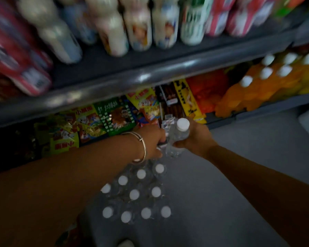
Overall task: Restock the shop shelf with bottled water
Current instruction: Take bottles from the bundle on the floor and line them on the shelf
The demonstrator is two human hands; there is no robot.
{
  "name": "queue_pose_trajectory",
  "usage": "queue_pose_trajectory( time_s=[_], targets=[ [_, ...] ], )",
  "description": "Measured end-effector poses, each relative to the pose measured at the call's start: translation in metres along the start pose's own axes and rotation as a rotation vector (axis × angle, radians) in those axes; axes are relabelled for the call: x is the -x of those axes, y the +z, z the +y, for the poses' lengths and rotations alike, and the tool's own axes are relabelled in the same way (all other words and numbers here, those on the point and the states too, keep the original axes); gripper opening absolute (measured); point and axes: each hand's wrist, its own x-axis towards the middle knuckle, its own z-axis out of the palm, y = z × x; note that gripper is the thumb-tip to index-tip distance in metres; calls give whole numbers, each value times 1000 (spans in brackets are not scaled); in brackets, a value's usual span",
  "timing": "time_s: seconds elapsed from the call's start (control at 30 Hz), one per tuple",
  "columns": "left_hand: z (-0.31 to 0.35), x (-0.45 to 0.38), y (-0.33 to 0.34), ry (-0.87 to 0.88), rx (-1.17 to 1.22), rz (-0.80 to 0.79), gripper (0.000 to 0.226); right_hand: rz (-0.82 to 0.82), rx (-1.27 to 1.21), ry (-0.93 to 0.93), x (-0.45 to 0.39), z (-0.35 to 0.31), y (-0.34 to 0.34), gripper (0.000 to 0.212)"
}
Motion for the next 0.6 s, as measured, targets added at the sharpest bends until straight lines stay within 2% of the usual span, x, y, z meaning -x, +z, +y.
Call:
queue_pose_trajectory(
  time_s=[0.1,0.27,0.4,0.5,0.6],
  targets=[
    [22,41,-57,5,-37,-5,42,-49,8,-88,30,-53,-57,67],
    [56,123,-167,-31,-28,3,35,-147,-136,-202,83,-155,-157,60],
    [85,201,-263,-77,-7,27,38,-205,-113,-367,122,-249,-238,53],
    [103,260,-332,-113,-7,99,41,-198,-61,-504,152,-325,-298,56],
    [122,321,-400,-100,-3,159,39,-158,-65,-608,185,-397,-354,45]
  ],
)
